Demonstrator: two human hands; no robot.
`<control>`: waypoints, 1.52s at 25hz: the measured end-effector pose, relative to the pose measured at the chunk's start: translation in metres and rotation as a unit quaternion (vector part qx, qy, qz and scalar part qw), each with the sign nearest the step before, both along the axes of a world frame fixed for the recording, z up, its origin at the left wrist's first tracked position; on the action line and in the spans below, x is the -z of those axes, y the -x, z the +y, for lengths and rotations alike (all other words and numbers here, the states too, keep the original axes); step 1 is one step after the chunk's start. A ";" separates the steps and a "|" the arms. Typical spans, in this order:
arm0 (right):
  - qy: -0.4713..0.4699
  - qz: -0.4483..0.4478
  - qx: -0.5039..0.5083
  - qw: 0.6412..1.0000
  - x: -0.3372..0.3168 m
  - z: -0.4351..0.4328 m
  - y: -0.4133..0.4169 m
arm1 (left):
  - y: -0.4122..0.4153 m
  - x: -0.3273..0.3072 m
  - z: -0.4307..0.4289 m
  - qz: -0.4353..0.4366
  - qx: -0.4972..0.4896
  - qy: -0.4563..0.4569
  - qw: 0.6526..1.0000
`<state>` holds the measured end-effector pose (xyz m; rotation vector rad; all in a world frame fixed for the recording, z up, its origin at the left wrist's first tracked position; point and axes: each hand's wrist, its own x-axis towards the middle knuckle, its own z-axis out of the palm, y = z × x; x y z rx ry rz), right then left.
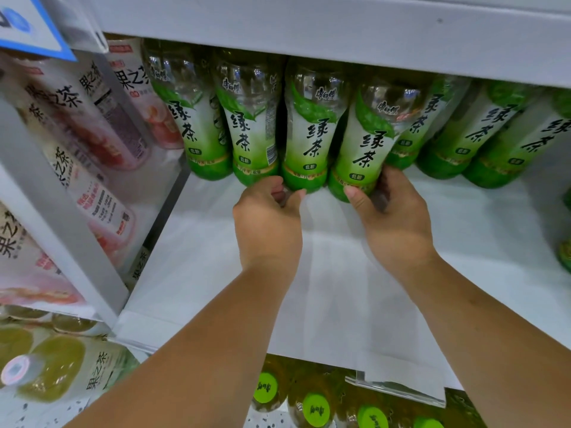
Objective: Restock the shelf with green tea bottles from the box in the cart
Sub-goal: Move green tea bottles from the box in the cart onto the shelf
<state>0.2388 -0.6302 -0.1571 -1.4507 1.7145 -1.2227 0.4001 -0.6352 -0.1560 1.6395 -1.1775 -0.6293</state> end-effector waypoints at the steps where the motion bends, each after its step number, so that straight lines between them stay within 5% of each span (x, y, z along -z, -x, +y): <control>1: -0.005 0.009 0.004 1.000 0.001 0.000 0.001 | 0.000 0.001 0.000 -0.009 0.002 0.000 1.000; 10: -0.042 0.108 0.018 0.993 0.002 -0.004 0.000 | 0.003 0.007 -0.001 -0.101 0.038 0.040 0.993; 16: -0.067 0.101 0.030 0.992 -0.006 0.000 -0.003 | 0.003 0.007 0.000 -0.078 0.028 0.053 0.995; 24: -0.168 0.098 0.066 0.979 -0.038 0.007 -0.018 | -0.011 -0.037 -0.002 0.069 0.137 -0.169 0.974; 38: -0.243 -0.111 0.112 0.957 -0.077 0.172 -0.054 | -0.065 -0.100 0.131 0.047 0.325 -0.304 0.894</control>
